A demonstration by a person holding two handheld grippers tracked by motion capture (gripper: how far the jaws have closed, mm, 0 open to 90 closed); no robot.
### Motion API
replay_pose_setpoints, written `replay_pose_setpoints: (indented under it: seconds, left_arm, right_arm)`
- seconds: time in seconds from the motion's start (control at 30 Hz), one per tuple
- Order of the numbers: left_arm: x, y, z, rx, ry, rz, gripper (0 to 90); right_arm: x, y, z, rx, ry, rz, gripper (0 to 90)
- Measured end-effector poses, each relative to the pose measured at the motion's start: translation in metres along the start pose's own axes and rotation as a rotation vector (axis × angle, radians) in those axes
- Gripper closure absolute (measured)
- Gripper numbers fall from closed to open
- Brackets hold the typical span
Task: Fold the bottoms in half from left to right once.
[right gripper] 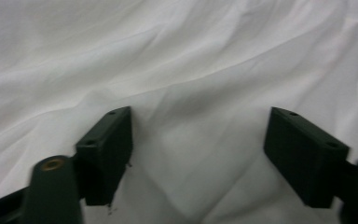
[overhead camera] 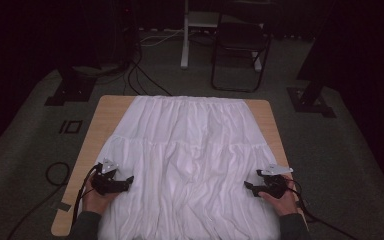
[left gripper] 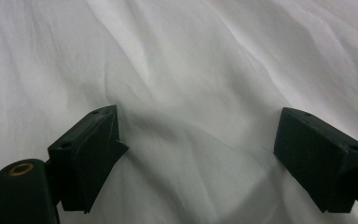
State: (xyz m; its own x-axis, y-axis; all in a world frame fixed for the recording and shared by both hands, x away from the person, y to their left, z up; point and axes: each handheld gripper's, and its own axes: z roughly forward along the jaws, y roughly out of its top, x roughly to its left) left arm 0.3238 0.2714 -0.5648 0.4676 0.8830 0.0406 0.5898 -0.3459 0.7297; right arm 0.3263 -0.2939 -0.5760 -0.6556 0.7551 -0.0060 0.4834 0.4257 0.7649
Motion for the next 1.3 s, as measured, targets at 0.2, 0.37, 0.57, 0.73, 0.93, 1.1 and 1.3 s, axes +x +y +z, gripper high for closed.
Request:
replay_pose_setpoints:
  seconds: [0.2,0.37,0.57,0.73,0.93,1.1,1.3]
  left_arm:
    - [0.0,-0.001,-0.001,-0.015,0.029,-0.026,22.0]
    - [0.002,0.0,-0.008,0.0,0.041,-0.049,31.7]
    - [0.013,-0.006,-0.034,-0.054,0.062,-0.112,26.6]
    - [0.028,-0.027,-0.061,-0.058,0.162,-0.178,14.4]
    - [0.042,-0.059,-0.069,0.034,0.201,-0.252,9.2]
    - [0.039,-0.063,-0.068,0.035,0.148,-0.25,9.0]
    - [0.011,-0.049,-0.055,0.076,0.111,-0.136,9.0]
  right_arm:
    - [0.008,0.002,0.004,0.02,-0.011,0.0,11.0]
    - [0.008,0.002,0.004,0.02,-0.009,0.0,10.9]
    - [0.008,0.002,0.003,0.021,-0.008,0.0,11.0]
    - [0.008,0.002,0.003,0.021,-0.008,0.001,11.0]
    - [0.008,0.002,0.004,0.02,-0.008,0.001,11.0]
    - [0.008,0.002,0.004,0.021,-0.008,0.001,11.0]
    - [0.008,0.002,0.003,0.021,-0.008,0.0,11.0]
